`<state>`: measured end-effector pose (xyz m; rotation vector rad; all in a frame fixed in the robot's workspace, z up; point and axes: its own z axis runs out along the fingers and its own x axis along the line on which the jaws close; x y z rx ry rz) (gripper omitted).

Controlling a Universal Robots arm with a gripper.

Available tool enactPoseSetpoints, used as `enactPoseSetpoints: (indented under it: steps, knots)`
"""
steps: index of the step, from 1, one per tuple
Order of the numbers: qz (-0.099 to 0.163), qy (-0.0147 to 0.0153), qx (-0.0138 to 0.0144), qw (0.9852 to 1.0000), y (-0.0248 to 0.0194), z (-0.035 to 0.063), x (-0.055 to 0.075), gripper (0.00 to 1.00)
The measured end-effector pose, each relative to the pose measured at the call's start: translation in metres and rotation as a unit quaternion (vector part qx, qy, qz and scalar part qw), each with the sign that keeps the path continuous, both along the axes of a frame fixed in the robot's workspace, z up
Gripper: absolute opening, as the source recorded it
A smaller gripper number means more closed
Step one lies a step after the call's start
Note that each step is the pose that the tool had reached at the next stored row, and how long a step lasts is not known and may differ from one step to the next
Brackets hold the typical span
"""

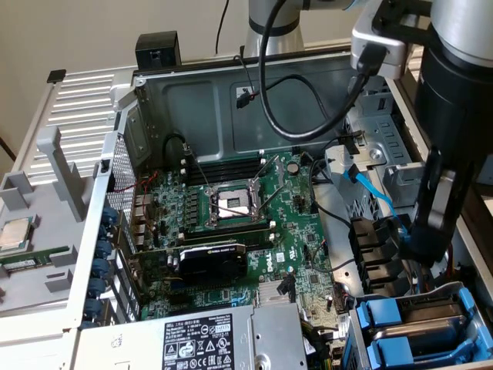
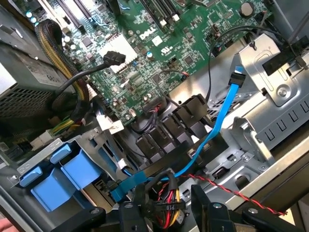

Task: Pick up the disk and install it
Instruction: 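Insert the first disk wire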

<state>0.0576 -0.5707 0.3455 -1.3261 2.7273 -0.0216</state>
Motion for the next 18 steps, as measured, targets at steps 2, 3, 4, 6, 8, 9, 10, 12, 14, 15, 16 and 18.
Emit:
enactPoseSetpoints:
  steps: [2, 3, 4, 6, 8, 9, 10, 12, 14, 15, 16, 18]
  knots:
    - [0.0, 0.0, 0.0007, 1.0, -0.0004, 0.0001, 0.0, 0.42]
    - [0.0, 0.0, 0.0009, 1.0, -0.0004, 0.0, 0.0, 0.35]
    - [0.0, 0.0, 0.001, 1.0, -0.0004, 0.0, 0.0001, 0.35]
    - [0.0, 0.0, 0.0011, 1.0, -0.0004, -0.0001, 0.0001, 0.35]
    - [0.0, 0.0, 0.001, 1.0, -0.0005, 0.0, 0.0, 0.35]
    - [0.0, 0.0, 0.001, 1.0, -0.0005, 0.0, 0.0, 0.35]
    - [0.0, 0.0, 0.0011, 1.0, -0.0002, -0.0001, 0.0, 0.35]
    - [0.0, 0.0, 0.001, 1.0, 0.0013, 0.0, -0.0007, 0.35]
    - [0.0, 0.0, 0.001, 1.0, 0.0034, 0.0, -0.0018, 0.35]
    - [0.0, 0.0, 0.0009, 1.0, 0.0043, 0.0, -0.0023, 0.35]
    - [0.0, 0.0, 0.0008, 1.0, 0.0055, 0.0, -0.0027, 0.35]
    - [0.0, -0.0003, -0.001, 1.0, 0.0086, 0.0, -0.0041, 0.35]
